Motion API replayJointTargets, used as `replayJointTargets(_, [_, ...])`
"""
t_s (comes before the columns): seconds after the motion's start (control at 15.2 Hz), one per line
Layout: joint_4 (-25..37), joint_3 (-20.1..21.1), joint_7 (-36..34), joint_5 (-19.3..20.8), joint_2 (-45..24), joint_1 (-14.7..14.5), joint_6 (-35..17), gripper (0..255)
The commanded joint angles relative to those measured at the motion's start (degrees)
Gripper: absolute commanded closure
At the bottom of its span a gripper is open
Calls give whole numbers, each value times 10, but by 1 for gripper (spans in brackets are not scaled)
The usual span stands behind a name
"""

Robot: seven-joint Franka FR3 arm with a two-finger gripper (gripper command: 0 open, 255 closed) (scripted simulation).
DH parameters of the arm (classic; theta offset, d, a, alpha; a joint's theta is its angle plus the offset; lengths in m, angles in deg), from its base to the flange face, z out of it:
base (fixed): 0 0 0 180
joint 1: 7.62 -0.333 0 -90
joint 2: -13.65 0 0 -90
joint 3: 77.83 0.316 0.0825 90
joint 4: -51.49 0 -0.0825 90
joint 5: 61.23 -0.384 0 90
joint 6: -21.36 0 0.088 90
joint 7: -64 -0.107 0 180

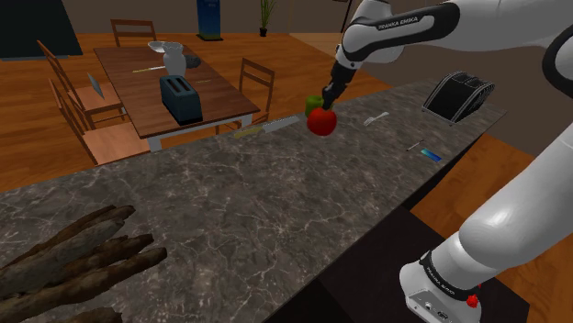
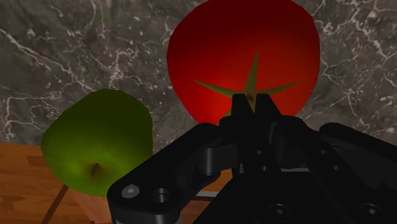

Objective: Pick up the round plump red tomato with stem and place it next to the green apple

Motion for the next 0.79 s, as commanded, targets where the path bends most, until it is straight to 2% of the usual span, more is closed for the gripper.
replayJointTargets(0.0, [-8,1,-1,0,-5,-1,-14,255])
replayJointTargets(0.33, [-31,1,1,0,-21,-1,-52,255])
replayJointTargets(0.73, [-31,1,1,0,-21,-1,-52,255])
